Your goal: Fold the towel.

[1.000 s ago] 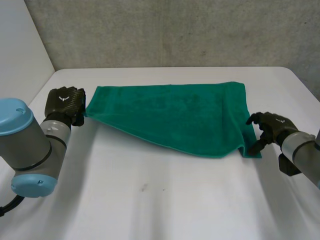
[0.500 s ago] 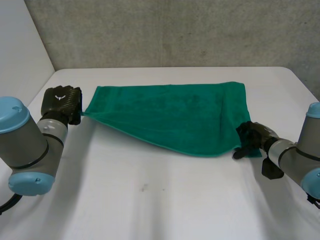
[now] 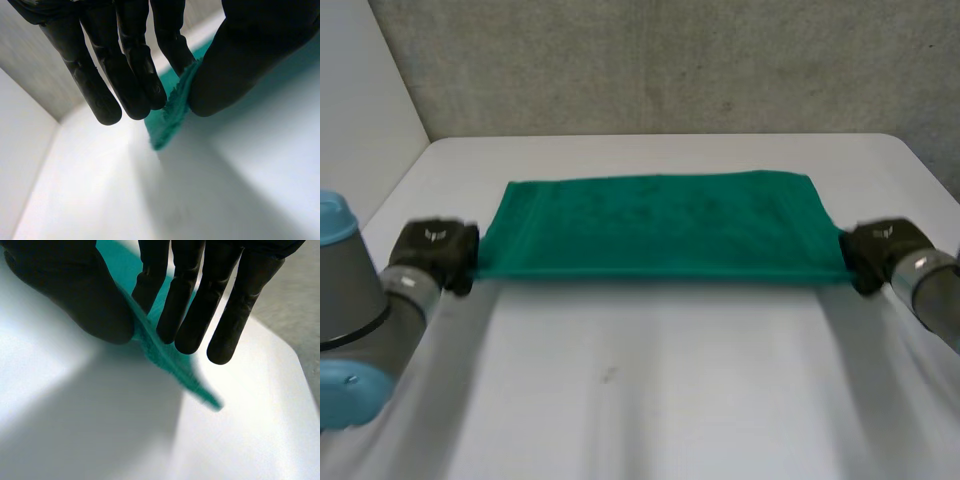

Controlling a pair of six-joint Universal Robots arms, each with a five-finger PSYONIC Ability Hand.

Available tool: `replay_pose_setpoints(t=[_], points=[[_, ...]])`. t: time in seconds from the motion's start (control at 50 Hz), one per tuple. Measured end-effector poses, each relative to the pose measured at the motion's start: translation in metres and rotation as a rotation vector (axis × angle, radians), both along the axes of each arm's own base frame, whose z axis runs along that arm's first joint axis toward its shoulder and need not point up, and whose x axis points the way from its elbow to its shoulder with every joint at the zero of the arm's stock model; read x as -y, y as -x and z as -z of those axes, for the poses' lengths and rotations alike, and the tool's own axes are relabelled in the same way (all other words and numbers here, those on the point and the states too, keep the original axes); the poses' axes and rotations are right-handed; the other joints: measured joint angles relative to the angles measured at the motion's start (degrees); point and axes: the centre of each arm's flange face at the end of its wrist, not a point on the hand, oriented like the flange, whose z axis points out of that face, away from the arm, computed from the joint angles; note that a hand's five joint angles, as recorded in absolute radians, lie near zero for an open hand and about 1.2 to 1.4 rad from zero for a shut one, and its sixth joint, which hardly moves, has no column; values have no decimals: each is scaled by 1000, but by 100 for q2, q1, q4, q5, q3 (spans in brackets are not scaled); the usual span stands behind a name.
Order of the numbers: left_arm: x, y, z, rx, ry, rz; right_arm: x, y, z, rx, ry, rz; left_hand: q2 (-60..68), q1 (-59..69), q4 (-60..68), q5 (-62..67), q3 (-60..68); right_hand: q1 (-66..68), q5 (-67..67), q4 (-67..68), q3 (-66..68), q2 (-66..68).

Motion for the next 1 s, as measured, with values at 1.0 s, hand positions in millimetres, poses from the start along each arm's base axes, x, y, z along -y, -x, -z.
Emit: replay_pose_setpoints(t=[1.0], points=[[97,64,55,102,265,97,105,-61,50,-326,311,-136,-4630,-4996,-4559,-4418,-4471,-4434,-5275,-5499,-5574,-5482]])
